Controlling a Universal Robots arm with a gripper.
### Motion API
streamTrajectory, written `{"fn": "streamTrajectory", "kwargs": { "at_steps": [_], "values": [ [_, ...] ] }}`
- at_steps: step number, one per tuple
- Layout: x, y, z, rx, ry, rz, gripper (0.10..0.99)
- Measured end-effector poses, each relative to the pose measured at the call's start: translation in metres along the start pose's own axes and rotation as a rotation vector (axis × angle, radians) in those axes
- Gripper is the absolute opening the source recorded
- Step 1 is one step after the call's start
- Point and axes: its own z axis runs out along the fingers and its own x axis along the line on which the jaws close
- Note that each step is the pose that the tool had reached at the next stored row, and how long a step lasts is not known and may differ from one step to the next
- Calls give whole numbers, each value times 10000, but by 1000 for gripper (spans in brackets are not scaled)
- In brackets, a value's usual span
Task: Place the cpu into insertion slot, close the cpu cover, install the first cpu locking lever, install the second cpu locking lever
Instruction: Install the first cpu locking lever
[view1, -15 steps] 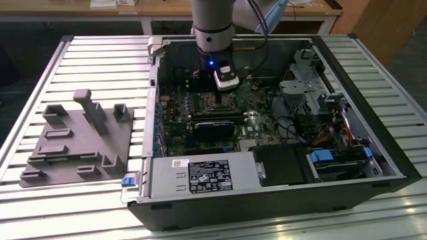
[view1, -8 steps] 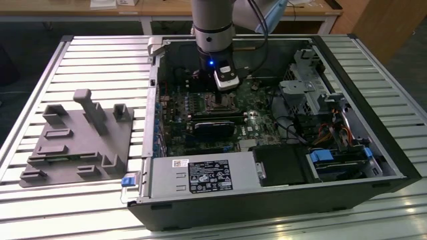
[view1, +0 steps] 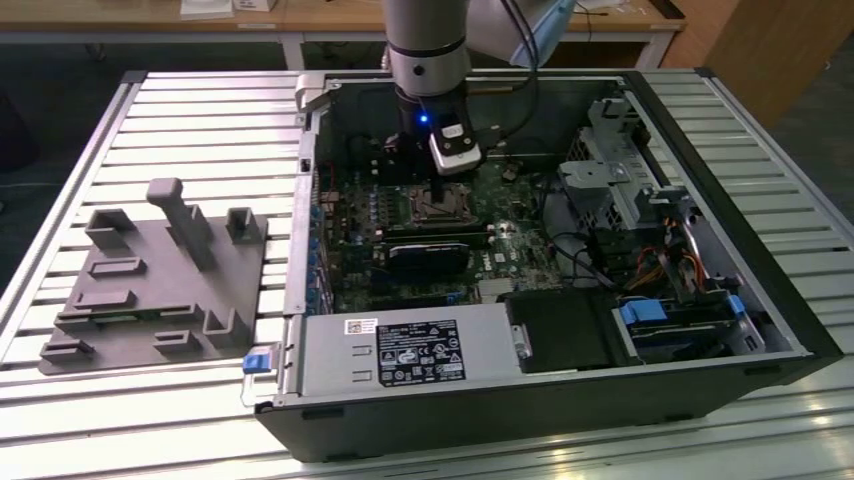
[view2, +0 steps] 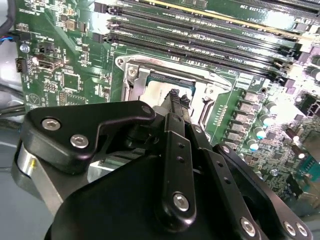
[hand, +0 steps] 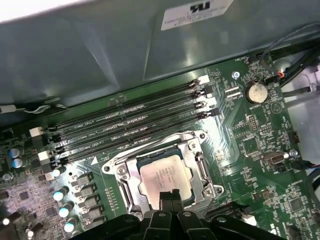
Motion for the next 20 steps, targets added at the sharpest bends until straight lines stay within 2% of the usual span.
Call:
{"fn": "streamTrajectory", "kwargs": {
  "at_steps": [6, 16, 20],
  "values": [
    [-12, 3, -100, -9, 2, -98, 106],
    [-21, 5, -158, -86, 23, -729, 106],
    [-28, 7, -210, -94, 25, -790, 106]
  ]
}}
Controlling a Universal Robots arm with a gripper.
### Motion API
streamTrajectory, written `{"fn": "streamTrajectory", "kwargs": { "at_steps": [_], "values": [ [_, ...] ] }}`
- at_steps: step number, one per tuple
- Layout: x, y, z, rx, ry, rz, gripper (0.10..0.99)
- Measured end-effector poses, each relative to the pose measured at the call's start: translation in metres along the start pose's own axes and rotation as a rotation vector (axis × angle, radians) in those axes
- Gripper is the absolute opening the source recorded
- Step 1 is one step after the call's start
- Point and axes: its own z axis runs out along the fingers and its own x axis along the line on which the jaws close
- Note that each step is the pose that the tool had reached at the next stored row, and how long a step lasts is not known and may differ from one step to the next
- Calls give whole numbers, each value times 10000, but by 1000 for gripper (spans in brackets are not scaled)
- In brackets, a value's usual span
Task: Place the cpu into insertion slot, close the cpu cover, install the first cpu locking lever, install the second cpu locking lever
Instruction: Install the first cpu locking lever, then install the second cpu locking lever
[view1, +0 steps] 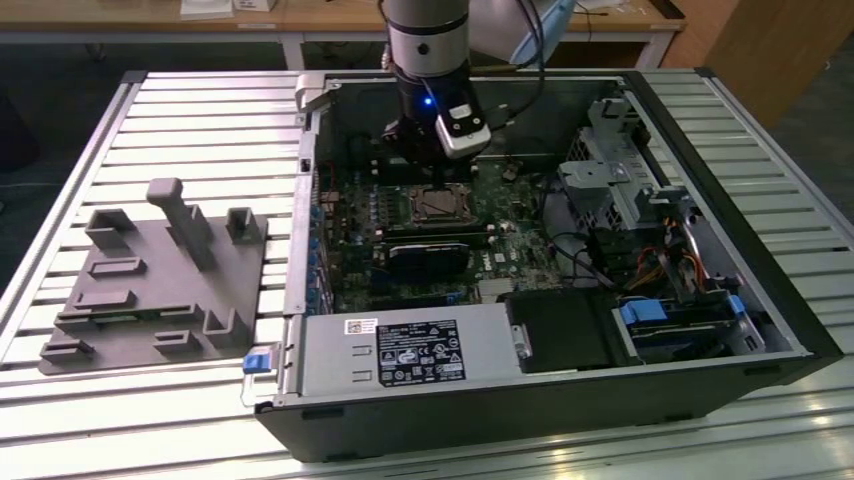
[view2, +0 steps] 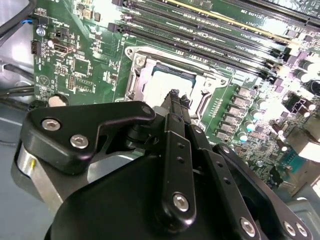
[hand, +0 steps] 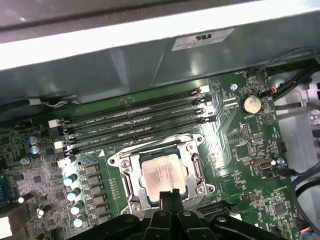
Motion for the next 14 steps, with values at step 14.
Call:
{"fn": "streamTrajectory", "kwargs": {
  "at_steps": [14],
  "values": [
    [-2, 1, -14, -1, 0, -1, 106]
  ]
}}
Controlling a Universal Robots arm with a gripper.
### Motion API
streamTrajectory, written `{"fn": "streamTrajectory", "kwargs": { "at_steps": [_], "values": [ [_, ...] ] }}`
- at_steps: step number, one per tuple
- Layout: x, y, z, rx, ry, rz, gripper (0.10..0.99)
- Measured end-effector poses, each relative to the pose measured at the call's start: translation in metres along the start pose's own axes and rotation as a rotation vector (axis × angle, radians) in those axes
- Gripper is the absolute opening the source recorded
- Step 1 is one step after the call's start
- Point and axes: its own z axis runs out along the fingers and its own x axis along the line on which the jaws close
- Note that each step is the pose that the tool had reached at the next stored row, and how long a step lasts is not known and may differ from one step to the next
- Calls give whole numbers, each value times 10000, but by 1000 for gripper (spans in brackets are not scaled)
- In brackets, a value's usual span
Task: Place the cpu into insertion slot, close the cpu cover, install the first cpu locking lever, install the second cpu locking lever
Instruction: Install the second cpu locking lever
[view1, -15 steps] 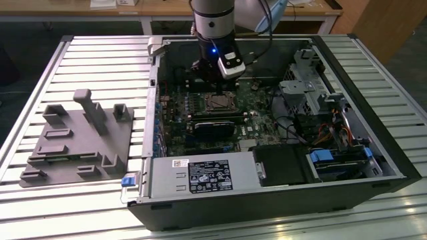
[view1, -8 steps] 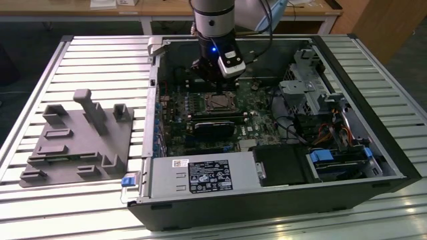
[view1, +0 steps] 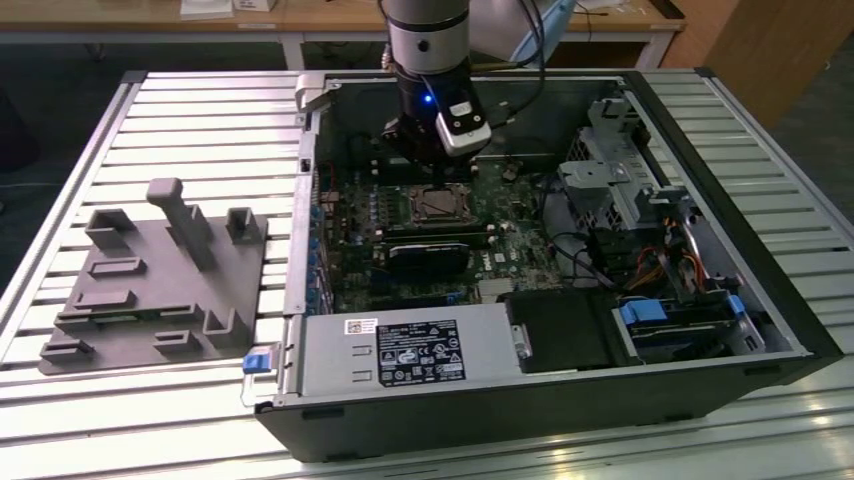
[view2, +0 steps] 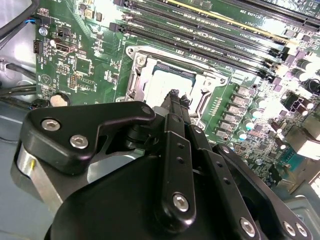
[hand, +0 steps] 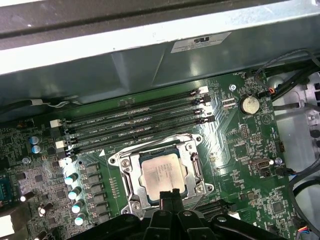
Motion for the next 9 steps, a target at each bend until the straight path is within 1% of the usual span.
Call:
{"fn": "streamTrajectory", "kwargs": {
  "at_steps": [1, 3, 6, 9],
  "values": [
    [-1, 0, 0, 3, 10, -1, 106],
    [-6, 1, 1, 17, 58, -1, 106],
    [-19, -3, 7, 63, 205, -1, 106],
    [-30, -12, 10, 149, 361, -6, 106]
  ]
}}
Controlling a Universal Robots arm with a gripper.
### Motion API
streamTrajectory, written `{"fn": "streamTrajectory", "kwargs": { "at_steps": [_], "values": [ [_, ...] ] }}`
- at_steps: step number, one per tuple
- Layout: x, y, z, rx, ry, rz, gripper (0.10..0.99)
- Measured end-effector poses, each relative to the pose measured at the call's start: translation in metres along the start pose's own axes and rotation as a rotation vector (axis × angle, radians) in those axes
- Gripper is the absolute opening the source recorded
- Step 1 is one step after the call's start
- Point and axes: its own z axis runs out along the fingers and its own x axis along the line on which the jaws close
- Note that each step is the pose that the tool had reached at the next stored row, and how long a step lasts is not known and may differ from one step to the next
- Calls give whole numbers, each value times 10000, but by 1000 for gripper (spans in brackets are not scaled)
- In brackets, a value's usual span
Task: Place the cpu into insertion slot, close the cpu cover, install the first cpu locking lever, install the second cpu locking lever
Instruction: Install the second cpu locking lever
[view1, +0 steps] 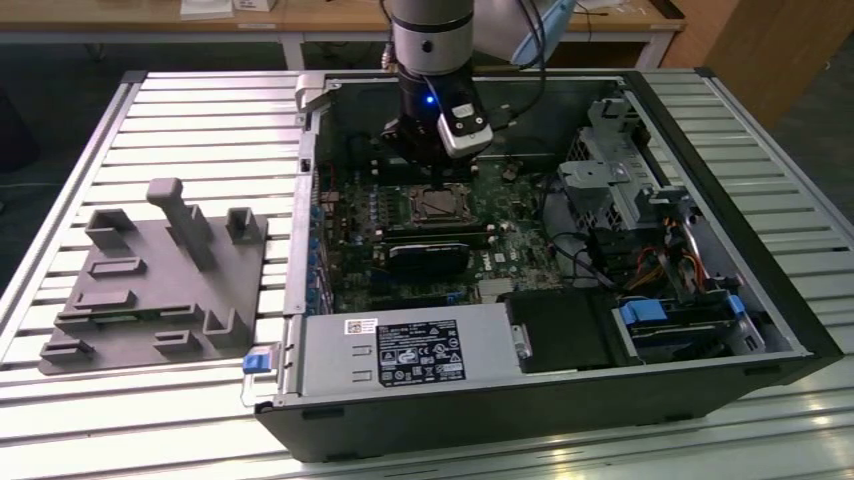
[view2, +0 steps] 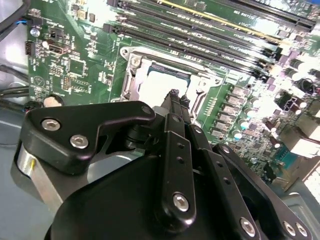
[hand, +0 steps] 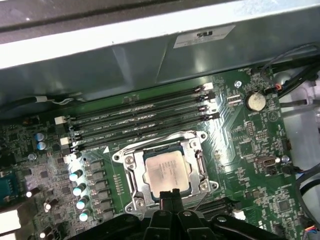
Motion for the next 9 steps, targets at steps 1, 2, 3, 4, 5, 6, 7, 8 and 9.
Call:
{"fn": "streamTrajectory", "kwargs": {
  "at_steps": [1, 2, 3, 4, 5, 6, 7, 8, 9],
  "values": [
    [-4, -6, 1, 28, 50, -1, 106],
    [-7, -15, 2, 48, 84, -3, 106],
    [-10, -26, 3, 59, 103, -3, 106],
    [-14, -37, 4, 68, 117, -4, 106],
    [-17, -49, 4, 78, 127, -4, 106],
    [-20, -62, 5, 85, 135, -6, 106],
    [-23, -74, 6, 93, 141, -6, 106],
    [-26, -86, 6, 100, 146, -6, 106],
    [-29, -99, 6, 110, 151, -6, 106]
  ]
}}
